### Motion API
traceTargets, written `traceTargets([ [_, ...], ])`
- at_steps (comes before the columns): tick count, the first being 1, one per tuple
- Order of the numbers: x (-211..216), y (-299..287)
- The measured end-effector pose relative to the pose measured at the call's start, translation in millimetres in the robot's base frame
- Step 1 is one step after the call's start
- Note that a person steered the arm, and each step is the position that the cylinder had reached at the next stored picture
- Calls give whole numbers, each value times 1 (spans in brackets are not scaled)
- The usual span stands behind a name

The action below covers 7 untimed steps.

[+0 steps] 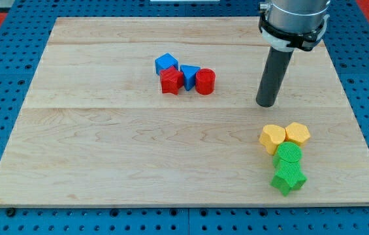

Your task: Move your arm towards the top side of the board

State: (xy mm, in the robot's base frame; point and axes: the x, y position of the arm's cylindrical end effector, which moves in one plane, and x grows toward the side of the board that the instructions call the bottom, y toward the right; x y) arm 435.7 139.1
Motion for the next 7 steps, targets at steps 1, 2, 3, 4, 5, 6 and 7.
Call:
traceTargets([
  [1,-1,0],
  [2,-1,0],
  [3,-1,0],
  [4,-2,2],
  [5,-2,2],
  [6,-5,2],
  [7,-53,5],
])
